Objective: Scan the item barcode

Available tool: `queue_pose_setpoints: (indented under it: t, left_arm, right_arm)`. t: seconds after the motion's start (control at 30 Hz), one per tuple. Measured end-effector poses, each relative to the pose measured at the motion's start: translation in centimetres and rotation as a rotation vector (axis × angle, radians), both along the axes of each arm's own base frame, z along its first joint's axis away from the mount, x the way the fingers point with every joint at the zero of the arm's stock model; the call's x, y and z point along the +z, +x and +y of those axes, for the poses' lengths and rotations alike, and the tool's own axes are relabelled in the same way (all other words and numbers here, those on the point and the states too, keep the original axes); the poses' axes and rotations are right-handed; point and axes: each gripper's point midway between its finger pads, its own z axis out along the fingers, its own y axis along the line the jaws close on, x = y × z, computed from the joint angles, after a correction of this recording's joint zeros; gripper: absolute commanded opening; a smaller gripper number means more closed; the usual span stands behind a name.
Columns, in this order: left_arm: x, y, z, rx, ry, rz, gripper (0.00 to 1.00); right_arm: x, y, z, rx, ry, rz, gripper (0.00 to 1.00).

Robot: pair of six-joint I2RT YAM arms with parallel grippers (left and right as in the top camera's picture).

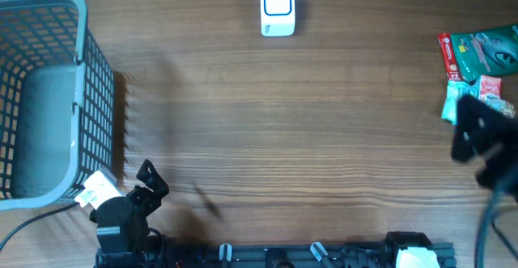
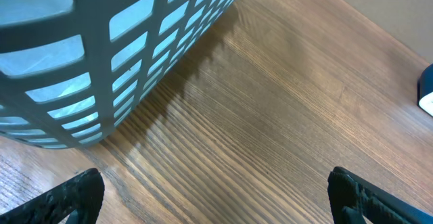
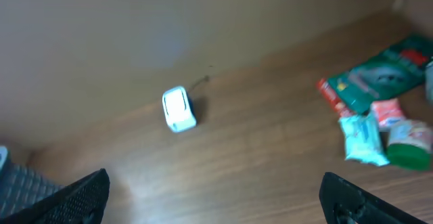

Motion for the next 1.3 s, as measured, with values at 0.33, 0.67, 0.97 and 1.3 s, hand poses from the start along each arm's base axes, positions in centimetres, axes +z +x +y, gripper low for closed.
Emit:
queue_pose_setpoints:
  t: [0.33, 0.67, 0.97, 1.3]
  left_arm:
    - [0.0, 0.0, 0.0, 0.0, 0.0, 0.001, 1.0]
    - [0.0, 0.0, 0.0, 0.0, 0.0, 0.0, 1.0]
    - [0.0, 0.0, 0.0, 0.0, 0.0, 0.0, 1.0]
    - [0.0, 0.0, 0.0, 0.0, 0.0, 0.0, 1.0]
  right_arm:
    - [-0.1, -7.1, -0.5, -0.046, -0.027, -0.416, 1.0]
    - [-11.8, 0.9, -0.9, -0.066, 0.092, -0.623, 1.0]
    - [-18.1, 5.5, -1.1, -0.076, 0.177, -0.626, 1.0]
    - [-27.2, 8.1, -2.2, -0.168, 0.324, -0.503, 1.0]
